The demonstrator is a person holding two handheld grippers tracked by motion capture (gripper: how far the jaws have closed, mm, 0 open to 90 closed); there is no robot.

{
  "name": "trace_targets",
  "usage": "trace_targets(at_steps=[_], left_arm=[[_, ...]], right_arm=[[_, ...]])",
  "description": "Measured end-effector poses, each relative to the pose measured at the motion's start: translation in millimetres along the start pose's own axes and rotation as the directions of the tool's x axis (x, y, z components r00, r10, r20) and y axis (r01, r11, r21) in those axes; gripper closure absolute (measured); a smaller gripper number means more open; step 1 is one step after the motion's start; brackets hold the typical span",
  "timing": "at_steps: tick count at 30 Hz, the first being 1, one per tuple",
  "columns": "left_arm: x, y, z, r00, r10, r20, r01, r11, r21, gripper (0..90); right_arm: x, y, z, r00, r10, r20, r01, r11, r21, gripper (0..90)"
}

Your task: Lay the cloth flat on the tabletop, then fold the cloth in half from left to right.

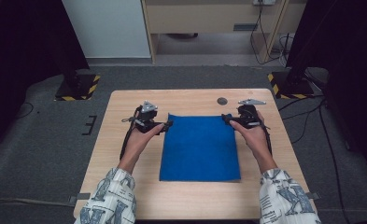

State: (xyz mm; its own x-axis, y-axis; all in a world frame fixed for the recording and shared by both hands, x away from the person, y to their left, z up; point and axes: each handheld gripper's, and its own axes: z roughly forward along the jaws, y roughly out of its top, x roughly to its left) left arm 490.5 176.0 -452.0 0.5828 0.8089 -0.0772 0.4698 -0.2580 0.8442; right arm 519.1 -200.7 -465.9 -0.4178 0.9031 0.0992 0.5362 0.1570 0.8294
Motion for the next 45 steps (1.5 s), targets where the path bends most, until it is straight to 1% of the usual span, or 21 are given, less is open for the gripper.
trace_targets(at_steps=[4, 5, 10, 14, 17, 20, 21, 22, 24, 26, 27, 28, 30, 34, 35, 39, 41, 42, 43, 44, 45], left_arm=[[-0.8, -1.2, -3.1, 0.9999, 0.0, 0.011, 0.0, 1.0, 0.003, 11.6], [-1.0, -1.7, -4.3, 1.0, -0.002, 0.009, 0.002, 1.0, -0.001, 11.5], [0.3, -3.6, -7.4, 1.0, -0.001, 0.01, 0.001, 1.0, 0.002, 11.1], [3.2, -5.9, -11.4, 1.0, 0.002, 0.006, -0.002, 1.0, 0.006, 10.8], [3.8, -6.6, -13.3, 1.0, 0.002, 0.004, -0.002, 1.0, 0.001, 10.8], [3.6, -7.6, -18.2, 1.0, 0.002, 0.002, -0.002, 1.0, -0.005, 10.8], [3.2, -8.4, -20.2, 1.0, 0.002, -0.001, -0.002, 0.9999, -0.011, 10.8], [2.8, -9.7, -23.0, 1.0, 0.007, -0.002, -0.007, 0.9999, -0.012, 10.9], [2.9, -10.9, -24.7, 1.0, 0.007, -0.002, -0.007, 0.9999, -0.013, 10.9], [4.3, -13.7, -28.7, 1.0, 0.006, -0.003, -0.006, 0.9999, -0.012, 10.9], [4.3, -13.7, -28.7, 1.0, 0.006, -0.003, -0.006, 0.9999, -0.012, 10.8], [5.1, -15.0, -30.4, 1.0, 0.002, 0.004, -0.002, 0.9999, -0.014, 10.6], [6.7, -18.2, -33.9, 0.9998, -0.017, 0.008, 0.017, 0.9996, -0.023, 10.3], [9.4, -23.2, -37.9, 0.9997, -0.024, 0.003, 0.025, 0.9994, -0.026, 10.3], [11.7, -28.7, -39.9, 0.9992, -0.039, 0.005, 0.039, 0.9989, -0.028, 10.3], [16.0, -39.7, -41.7, 0.9986, -0.053, 0.001, 0.053, 0.9981, -0.031, 10.4], [19.3, -41.0, -41.1, 0.9989, -0.04, -0.024, 0.04, 0.9992, -0.006, 10.4], [22.1, -41.5, -42.2, 0.9982, -0.042, -0.043, 0.042, 0.9991, -0.009, 10.4], [22.1, -41.5, -42.2, 0.9982, -0.042, -0.043, 0.042, 0.9991, -0.009, 10.5], [24.8, -42.7, -42.2, 0.998, -0.049, -0.041, 0.048, 0.9988, -0.009, 10.5], [25.4, -43.5, -42.1, 0.9981, -0.046, -0.04, 0.046, 0.9989, -0.006, 10.5]], right_arm=[[6.6, -3.6, -2.2, 0.9995, -0.014, -0.029, 0.014, 0.9999, 0.004, 9.5], [10.8, -5.5, -3.0, 0.9986, -0.021, -0.048, 0.021, 0.9997, 0.008, 9.2], [17.9, -9.0, -4.1, 0.997, -0.032, -0.07, 0.033, 0.9994, 0.013, 9.1], [29.5, -12.4, -6.6, 0.993, -0.046, -0.109, 0.048, 0.9986, 0.02, 9.1], [34.4, -12.4, -7.5, 0.9912, -0.055, -0.12, 0.058, 0.9981, 0.021, 9.3], [48.3, -12.7, -11.5, 0.9859, -0.076, -0.149, 0.078, 0.997, 0.008, 12.6], [48.3, -12.7, -11.5, 0.9859, -0.076, -0.149, 0.078, 0.997, 0.008, 12.6], [59.9, -13.3, -13.7, 0.9802, -0.088, -0.177, 0.091, 0.9958, 0.008, 14.2], [63.8, -13.6, -14.4, 0.9778, -0.096, -0.186, 0.098, 0.9952, 0.004, 15.0], [80.6, -16.4, -16.5, 0.97, -0.117, -0.213, 0.121, 0.9927, 0.002, 18.3], [80.6, -16.4, -16.5, 0.97, -0.117, -0.213, 0.121, 0.9927, 0.002, 18.3], [90.0, -18.0, -17.1, 0.9654, -0.136, -0.223, 0.142, 0.9898, 0.012, 20.6], [98.4, -19.7, -18.3, 0.961, -0.143, -0.237, 0.149, 0.9888, 0.008, 24.0], [115.2, -23.6, -19.4, 0.9477, -0.175, -0.267, 0.185, 0.9825, 0.015, 29.0], [121.0, -25.0, -19.6, 0.9438, -0.182, -0.276, 0.192, 0.9812, 0.013, 31.2], [138.9, -29.5, -20.2, 0.924, -0.215, -0.316, 0.23, 0.973, 0.012, 36.2], [149.7, -32.4, -20.4, 0.9155, -0.224, -0.334, 0.241, 0.9705, 0.011, 39.0], [154.7, -33.9, -20.5, 0.9094, -0.233, -0.344, 0.251, 0.9679, 0.009, 41.1], [154.7, -33.9, -20.5, 0.9094, -0.233, -0.344, 0.251, 0.9679, 0.009, 41.1], [167.0, -37.9, -21.4, 0.9004, -0.242, -0.362, 0.26, 0.9655, 0.003, 45.5], [172.1, -40.0, -22.1, 0.8926, -0.252, -0.374, 0.272, 0.9624, 0.0, 47.4]])
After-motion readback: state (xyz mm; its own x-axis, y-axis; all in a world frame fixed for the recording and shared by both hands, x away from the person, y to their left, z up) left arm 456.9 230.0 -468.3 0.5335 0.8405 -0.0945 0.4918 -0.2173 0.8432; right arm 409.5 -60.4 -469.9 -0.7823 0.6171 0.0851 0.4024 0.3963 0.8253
